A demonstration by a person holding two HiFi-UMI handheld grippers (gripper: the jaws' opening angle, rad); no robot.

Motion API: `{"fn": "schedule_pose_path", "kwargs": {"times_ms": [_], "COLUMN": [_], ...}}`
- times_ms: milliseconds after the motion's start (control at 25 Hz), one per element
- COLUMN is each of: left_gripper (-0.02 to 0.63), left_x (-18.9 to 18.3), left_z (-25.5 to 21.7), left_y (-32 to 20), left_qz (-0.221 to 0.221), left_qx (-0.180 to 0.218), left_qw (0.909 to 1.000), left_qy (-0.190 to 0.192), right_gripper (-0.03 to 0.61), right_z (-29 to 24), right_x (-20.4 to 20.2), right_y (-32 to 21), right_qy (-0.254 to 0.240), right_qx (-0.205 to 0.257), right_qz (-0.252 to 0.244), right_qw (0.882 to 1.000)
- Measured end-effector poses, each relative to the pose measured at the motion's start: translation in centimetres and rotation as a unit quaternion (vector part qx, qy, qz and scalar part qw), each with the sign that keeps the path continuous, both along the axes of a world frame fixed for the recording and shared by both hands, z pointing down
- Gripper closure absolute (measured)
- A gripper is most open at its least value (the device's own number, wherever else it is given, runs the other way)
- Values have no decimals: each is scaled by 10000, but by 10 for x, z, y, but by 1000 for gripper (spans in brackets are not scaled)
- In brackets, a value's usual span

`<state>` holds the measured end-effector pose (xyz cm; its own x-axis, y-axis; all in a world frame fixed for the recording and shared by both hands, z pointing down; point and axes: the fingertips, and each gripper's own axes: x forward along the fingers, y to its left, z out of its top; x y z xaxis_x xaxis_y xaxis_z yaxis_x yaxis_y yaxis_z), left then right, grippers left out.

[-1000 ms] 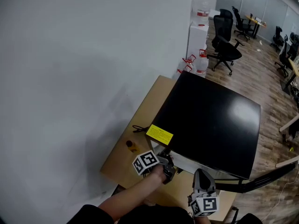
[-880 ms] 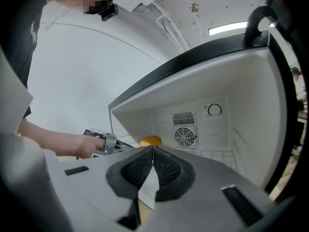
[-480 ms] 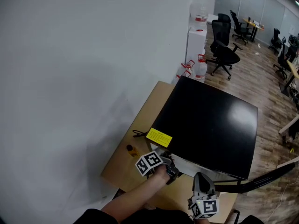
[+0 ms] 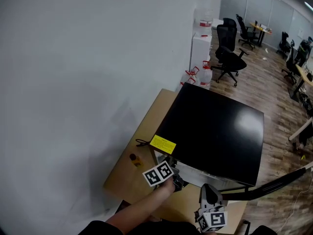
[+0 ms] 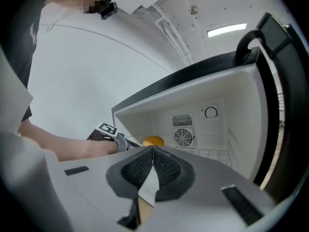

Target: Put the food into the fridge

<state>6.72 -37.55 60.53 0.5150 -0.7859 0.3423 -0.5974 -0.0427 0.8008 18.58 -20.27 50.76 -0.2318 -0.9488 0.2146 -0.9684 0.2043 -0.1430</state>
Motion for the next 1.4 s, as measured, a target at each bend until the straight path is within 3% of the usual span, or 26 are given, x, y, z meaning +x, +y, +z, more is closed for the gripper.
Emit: {"fn": "schedule_pose_path", "kwargs": {"times_ms": [160,400,560,800,1040,1240,1400], "left_gripper": [586,575,506,477,448,374,365], "left_x": [-1,0,1,4,4,9,12], "left_z": [-2,0,-5,-2,-2,-3,-1], "left_y": [-9,-9,-7,-5,-2,4,5], "left_qz": [108,83,111,245,295,521,692], "left_qx": [267,314,481,504,658,891,1141], "left_qw": [9993,9983,9962,9905,9872,9800,9709], "left_qy": [-240,-479,-721,-1254,-1420,-1702,-1990], "right_gripper": [518,518,518,518,518,518,518], "right_z": [2,7,3,0,1,1,-3], "right_x": [1,3,1,1,5,5,-2], "right_y": [3,4,3,5,9,14,24], "right_qy": [-67,-58,-56,-54,-41,-20,-28], "right_qx": [-57,-84,-34,-19,0,18,36], "right_qz": [67,69,57,63,110,130,117], "right_qw": [9999,9999,10000,10000,9999,9999,9999]}}
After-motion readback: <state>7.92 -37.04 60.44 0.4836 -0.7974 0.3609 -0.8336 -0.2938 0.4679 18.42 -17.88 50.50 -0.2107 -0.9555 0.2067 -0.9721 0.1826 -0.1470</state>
